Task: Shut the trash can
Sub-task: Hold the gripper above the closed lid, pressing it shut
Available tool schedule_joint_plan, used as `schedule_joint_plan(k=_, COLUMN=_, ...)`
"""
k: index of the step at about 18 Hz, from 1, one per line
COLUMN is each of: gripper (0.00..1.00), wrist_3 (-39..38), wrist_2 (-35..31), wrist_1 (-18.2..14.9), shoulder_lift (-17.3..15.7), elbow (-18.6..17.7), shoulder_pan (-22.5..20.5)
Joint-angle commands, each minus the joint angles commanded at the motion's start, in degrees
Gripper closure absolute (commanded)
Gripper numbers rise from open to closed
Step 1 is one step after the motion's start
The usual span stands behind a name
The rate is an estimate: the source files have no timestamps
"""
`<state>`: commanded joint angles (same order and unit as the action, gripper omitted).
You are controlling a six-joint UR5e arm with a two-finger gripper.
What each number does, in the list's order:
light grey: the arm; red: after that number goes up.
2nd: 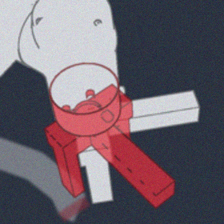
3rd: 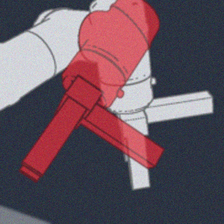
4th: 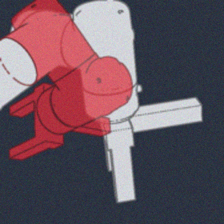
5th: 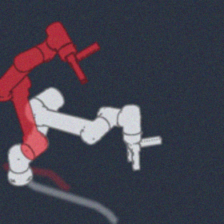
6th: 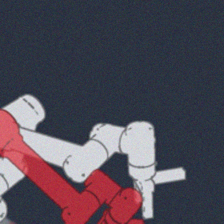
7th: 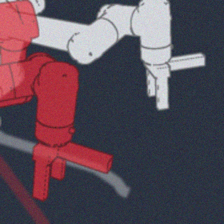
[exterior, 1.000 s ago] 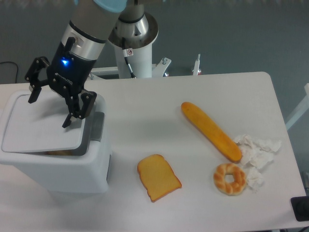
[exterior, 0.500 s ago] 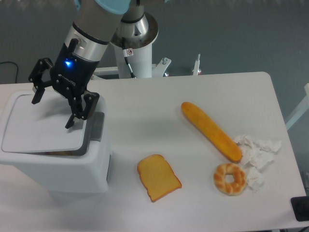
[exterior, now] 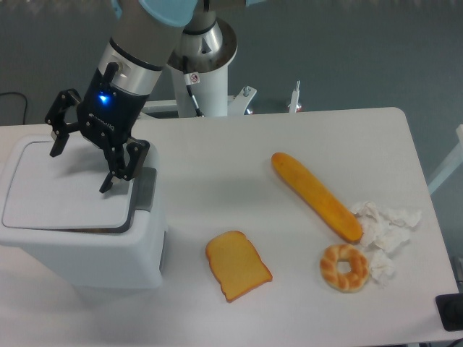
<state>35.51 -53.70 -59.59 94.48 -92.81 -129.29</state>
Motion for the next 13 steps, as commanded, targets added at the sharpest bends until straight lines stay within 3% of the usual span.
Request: schedule_joint_plan(k=13, gripper=0.00, wrist_3=0.0, wrist_2=-0.1, wrist_1=0.1, shoulder_lift=-0.2, elbow=-1.1, shoulder_pan=-0.2)
